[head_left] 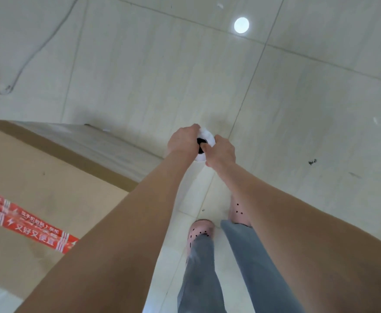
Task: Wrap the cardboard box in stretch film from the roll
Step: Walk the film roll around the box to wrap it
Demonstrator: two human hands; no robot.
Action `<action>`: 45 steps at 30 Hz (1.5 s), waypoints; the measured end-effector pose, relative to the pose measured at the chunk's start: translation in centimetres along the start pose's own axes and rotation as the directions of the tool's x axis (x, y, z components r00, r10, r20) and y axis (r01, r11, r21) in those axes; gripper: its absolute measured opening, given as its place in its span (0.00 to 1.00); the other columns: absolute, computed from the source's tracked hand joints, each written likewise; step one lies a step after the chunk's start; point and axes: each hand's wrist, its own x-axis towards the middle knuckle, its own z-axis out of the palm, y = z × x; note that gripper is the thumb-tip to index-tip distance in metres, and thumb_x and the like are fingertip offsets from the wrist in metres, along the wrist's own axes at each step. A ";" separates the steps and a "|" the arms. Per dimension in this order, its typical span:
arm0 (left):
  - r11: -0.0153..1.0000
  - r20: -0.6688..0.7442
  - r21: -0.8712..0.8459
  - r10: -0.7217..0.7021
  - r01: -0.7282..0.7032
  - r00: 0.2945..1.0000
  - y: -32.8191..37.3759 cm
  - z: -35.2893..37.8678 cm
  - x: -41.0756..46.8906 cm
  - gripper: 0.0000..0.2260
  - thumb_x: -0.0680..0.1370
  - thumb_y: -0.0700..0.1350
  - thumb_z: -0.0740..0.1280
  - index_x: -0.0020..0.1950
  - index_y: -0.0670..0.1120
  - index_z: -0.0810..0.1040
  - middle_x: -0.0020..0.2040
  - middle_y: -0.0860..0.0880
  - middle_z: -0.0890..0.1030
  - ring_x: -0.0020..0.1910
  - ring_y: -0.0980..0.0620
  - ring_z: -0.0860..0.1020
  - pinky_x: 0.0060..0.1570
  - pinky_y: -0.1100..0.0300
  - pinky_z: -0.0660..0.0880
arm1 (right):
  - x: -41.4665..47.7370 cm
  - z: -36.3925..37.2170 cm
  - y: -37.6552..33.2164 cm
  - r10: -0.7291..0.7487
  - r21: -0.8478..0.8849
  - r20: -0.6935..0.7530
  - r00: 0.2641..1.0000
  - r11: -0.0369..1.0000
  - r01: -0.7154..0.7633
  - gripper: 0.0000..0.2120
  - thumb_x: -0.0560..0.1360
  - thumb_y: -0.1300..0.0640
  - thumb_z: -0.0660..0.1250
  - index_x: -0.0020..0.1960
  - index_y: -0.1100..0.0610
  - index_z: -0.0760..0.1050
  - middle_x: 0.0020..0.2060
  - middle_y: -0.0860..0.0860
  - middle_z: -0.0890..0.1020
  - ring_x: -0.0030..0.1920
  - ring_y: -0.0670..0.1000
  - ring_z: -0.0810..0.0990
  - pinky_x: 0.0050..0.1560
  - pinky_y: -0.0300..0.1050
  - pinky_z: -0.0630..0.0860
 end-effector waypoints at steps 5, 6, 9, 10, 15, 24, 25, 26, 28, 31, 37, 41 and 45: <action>0.997 0.023 -0.065 -0.037 0.038 0.999 -0.7 -0.6 1.3 0.15 0.76 0.39 0.59 0.61 0.49 0.75 0.55 0.45 0.78 0.44 0.47 0.72 0.33 0.62 0.64 | 0.7 0.1 -1.2 -0.009 -0.056 0.028 1.000 0.998 0.010 0.08 0.76 0.53 0.61 0.50 0.57 0.72 0.47 0.54 0.79 0.44 0.58 0.81 0.39 0.46 0.73; 0.996 0.021 -0.082 -0.034 0.036 0.999 -0.9 -0.8 1.6 0.15 0.77 0.39 0.59 0.61 0.49 0.75 0.56 0.46 0.78 0.45 0.47 0.73 0.35 0.63 0.65 | 0.8 0.1 -1.5 -0.009 -0.074 0.033 0.999 0.997 0.012 0.07 0.76 0.53 0.61 0.50 0.57 0.71 0.46 0.54 0.79 0.43 0.58 0.80 0.38 0.45 0.72; 1.000 0.011 0.000 -0.007 0.007 1.000 -1.0 -1.5 2.3 0.14 0.74 0.38 0.60 0.57 0.46 0.77 0.56 0.45 0.78 0.51 0.44 0.76 0.41 0.59 0.67 | 1.3 0.1 -2.6 -0.023 -0.179 0.041 0.999 0.983 0.030 0.05 0.75 0.57 0.61 0.48 0.57 0.71 0.43 0.52 0.76 0.41 0.54 0.74 0.31 0.43 0.63; 1.000 0.014 0.013 -0.003 0.003 1.000 -1.1 -1.8 2.5 0.12 0.73 0.38 0.61 0.55 0.45 0.76 0.55 0.45 0.78 0.52 0.44 0.76 0.41 0.58 0.67 | 1.5 0.0 -3.0 -0.018 -0.207 0.042 0.999 0.978 0.027 0.04 0.75 0.58 0.62 0.47 0.58 0.72 0.42 0.52 0.76 0.41 0.54 0.73 0.30 0.42 0.63; 0.995 0.019 -0.085 -0.043 0.045 0.999 -2.3 -2.3 3.6 0.04 0.73 0.43 0.65 0.45 0.47 0.72 0.50 0.46 0.77 0.49 0.45 0.76 0.39 0.58 0.67 | 2.2 -0.2 -5.2 0.004 -0.353 0.004 1.000 0.936 -0.002 0.09 0.71 0.58 0.63 0.51 0.55 0.75 0.48 0.53 0.81 0.49 0.56 0.79 0.41 0.44 0.69; 0.830 -0.026 -0.442 -0.393 0.342 0.919 -7.9 -4.9 4.6 0.14 0.72 0.52 0.68 0.46 0.42 0.73 0.44 0.45 0.79 0.42 0.45 0.76 0.37 0.58 0.68 | 2.5 2.9 -11.1 -0.218 -0.433 -0.094 0.971 0.887 0.157 0.21 0.73 0.52 0.63 0.66 0.46 0.67 0.55 0.49 0.79 0.53 0.55 0.78 0.43 0.43 0.65; 0.792 -0.012 -0.483 -0.431 0.372 0.902 -9.0 -5.0 4.6 0.15 0.72 0.52 0.67 0.47 0.40 0.74 0.45 0.44 0.81 0.44 0.44 0.79 0.37 0.58 0.70 | 2.7 3.6 -11.6 -0.196 -0.409 -0.066 0.978 0.900 0.153 0.23 0.73 0.52 0.64 0.67 0.47 0.66 0.55 0.50 0.79 0.54 0.55 0.78 0.44 0.43 0.67; 0.770 0.008 -0.505 -0.448 0.390 0.894 -9.8 -5.1 4.7 0.16 0.72 0.53 0.67 0.48 0.39 0.76 0.45 0.43 0.82 0.45 0.43 0.80 0.38 0.57 0.72 | 2.7 4.2 -12.0 -0.160 -0.383 -0.021 0.987 0.913 0.140 0.24 0.73 0.50 0.65 0.67 0.48 0.65 0.55 0.51 0.79 0.54 0.56 0.78 0.44 0.43 0.68; 0.770 0.058 -0.510 -0.413 0.382 0.909 -10.8 -5.3 4.8 0.17 0.73 0.54 0.66 0.46 0.39 0.77 0.43 0.43 0.82 0.44 0.44 0.81 0.39 0.57 0.74 | 2.9 5.2 -12.5 -0.107 -0.318 0.061 0.992 0.940 0.121 0.23 0.73 0.48 0.66 0.66 0.51 0.67 0.56 0.52 0.78 0.54 0.56 0.78 0.44 0.43 0.68; 0.818 0.050 -0.483 -0.330 0.312 0.943 -10.8 -5.9 5.1 0.13 0.72 0.52 0.68 0.41 0.43 0.72 0.40 0.46 0.79 0.41 0.45 0.77 0.36 0.57 0.70 | 3.2 5.8 -12.9 -0.124 -0.273 0.021 0.992 0.954 0.125 0.15 0.73 0.57 0.64 0.60 0.54 0.72 0.55 0.54 0.79 0.49 0.56 0.77 0.44 0.42 0.68; 0.975 -0.124 -0.201 -0.126 0.099 0.984 -9.9 -7.5 6.6 0.14 0.75 0.40 0.63 0.61 0.47 0.72 0.53 0.46 0.76 0.51 0.45 0.76 0.39 0.56 0.67 | 3.4 6.3 -14.0 -0.158 -0.347 0.032 0.987 0.924 0.159 0.11 0.71 0.61 0.62 0.52 0.54 0.75 0.46 0.52 0.80 0.43 0.55 0.77 0.41 0.46 0.73; 0.968 -0.134 -0.213 -0.161 0.130 0.978 -10.8 -8.6 7.6 0.11 0.74 0.39 0.62 0.55 0.45 0.75 0.50 0.45 0.78 0.47 0.44 0.77 0.38 0.56 0.68 | 3.8 6.5 -15.4 -0.200 -0.405 0.062 0.978 0.890 0.208 0.12 0.70 0.59 0.64 0.53 0.53 0.76 0.45 0.51 0.80 0.44 0.54 0.77 0.41 0.44 0.72; 0.842 -0.064 -0.466 -0.339 0.272 0.938 -12.6 -9.1 8.2 0.08 0.72 0.43 0.67 0.50 0.46 0.76 0.45 0.48 0.77 0.44 0.47 0.76 0.37 0.59 0.69 | 4.2 6.8 -17.5 -0.244 -0.464 0.097 0.965 0.847 0.260 0.13 0.71 0.57 0.66 0.55 0.52 0.74 0.46 0.50 0.80 0.45 0.53 0.76 0.41 0.43 0.69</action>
